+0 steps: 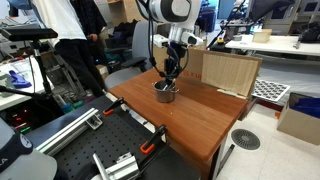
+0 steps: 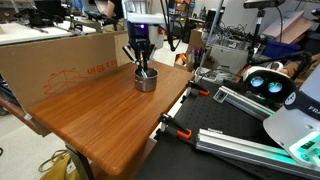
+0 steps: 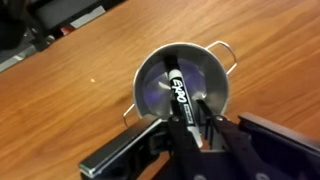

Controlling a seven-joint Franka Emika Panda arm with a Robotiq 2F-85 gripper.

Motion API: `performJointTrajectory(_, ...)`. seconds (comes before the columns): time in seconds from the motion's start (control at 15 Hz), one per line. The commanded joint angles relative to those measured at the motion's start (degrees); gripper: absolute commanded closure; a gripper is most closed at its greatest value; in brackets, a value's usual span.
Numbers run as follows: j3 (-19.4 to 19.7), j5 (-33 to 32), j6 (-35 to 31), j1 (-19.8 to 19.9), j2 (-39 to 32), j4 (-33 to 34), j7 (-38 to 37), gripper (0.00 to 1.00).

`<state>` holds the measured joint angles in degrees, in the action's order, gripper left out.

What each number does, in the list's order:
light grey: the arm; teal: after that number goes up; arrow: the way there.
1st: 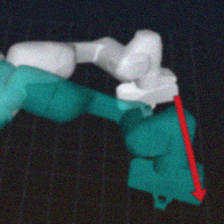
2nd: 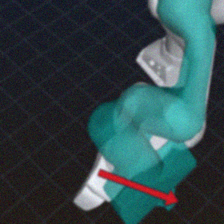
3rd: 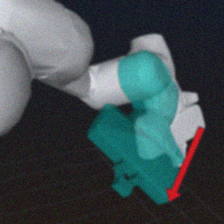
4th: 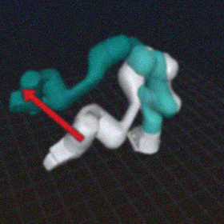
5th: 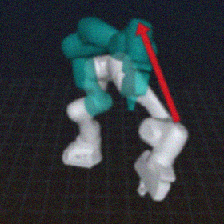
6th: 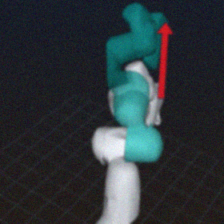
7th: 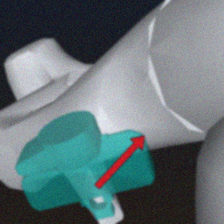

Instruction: Take the black marker out of the silver pot

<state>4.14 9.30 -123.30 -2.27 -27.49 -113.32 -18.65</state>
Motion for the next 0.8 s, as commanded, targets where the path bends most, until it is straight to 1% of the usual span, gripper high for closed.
performJointTrajectory(0.0, -0.18, -1.01, 2.15, 0.37, -1.03, 1.88, -0.07, 0.99)
performJointTrajectory(0.07, -0.18, -1.00, 2.16, 0.39, -0.98, 1.83, -0.03, 0.95)
performJointTrajectory(0.33, -1.05, 0.71, 2.09, 1.41, 1.35, 0.76, 2.77, 0.95)
performJointTrajectory(0.53, -1.95, 2.28, 0.49, 2.15, 6.13, -1.76, 6.29, 0.95)
performJointTrajectory(0.73, -2.97, 5.32, 2.13, 3.00, 11.73, -3.51, 10.87, 0.95)
